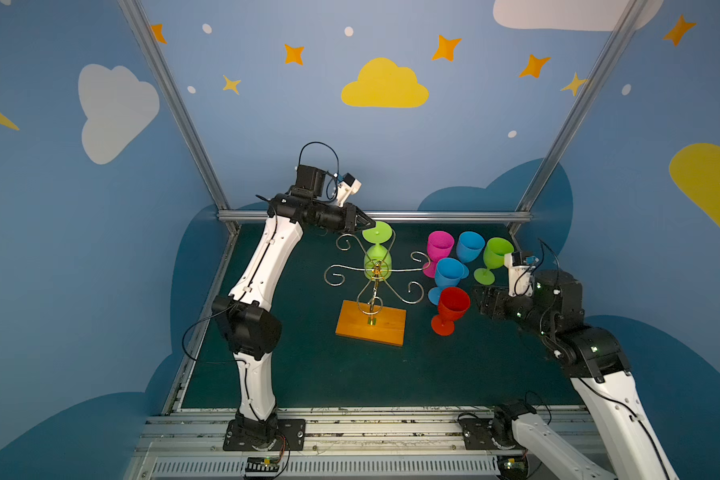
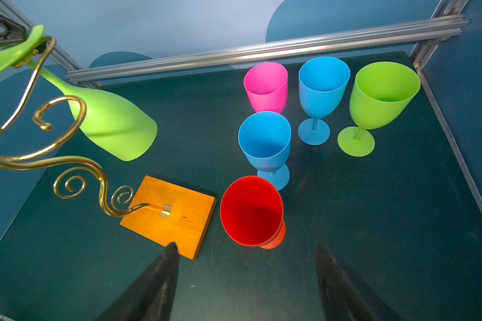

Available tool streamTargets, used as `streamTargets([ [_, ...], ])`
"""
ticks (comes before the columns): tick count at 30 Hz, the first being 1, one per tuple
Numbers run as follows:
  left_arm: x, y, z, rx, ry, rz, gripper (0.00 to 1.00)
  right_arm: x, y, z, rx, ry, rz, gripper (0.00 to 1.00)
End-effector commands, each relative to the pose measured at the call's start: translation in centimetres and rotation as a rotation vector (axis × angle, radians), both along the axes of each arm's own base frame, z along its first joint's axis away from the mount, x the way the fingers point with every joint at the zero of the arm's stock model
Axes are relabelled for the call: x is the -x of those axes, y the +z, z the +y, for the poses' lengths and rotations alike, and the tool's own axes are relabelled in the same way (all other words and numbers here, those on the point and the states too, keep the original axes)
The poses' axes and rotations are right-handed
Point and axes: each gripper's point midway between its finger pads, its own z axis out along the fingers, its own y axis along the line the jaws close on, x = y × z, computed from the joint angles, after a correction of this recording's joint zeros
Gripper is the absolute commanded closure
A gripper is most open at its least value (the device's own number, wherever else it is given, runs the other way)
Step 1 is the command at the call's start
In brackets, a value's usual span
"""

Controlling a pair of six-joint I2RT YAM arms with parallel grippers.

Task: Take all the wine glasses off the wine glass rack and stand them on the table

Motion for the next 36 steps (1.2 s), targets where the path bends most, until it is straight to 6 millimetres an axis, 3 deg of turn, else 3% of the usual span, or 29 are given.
streamTargets([
  [1, 0.6, -0.1, -0.4, 0.003, -0.029, 0.019, 0.77, -0.1, 0.0, -0.3, 0.005, -0.012, -0.016, 0.24],
  [22, -0.3, 1.0, -0.6, 0.06, -0.021, 0.031, 0.97, -0.1, -0.4, -0.7, 0.021, -0.026, -0.02, 0.24],
  [36, -1.2, 2.5, -0.8, 0.131, -0.01, 0.031, 0.97, 0.3, -0.2, -1.0, 0.021, -0.028, -0.031, 0.22],
])
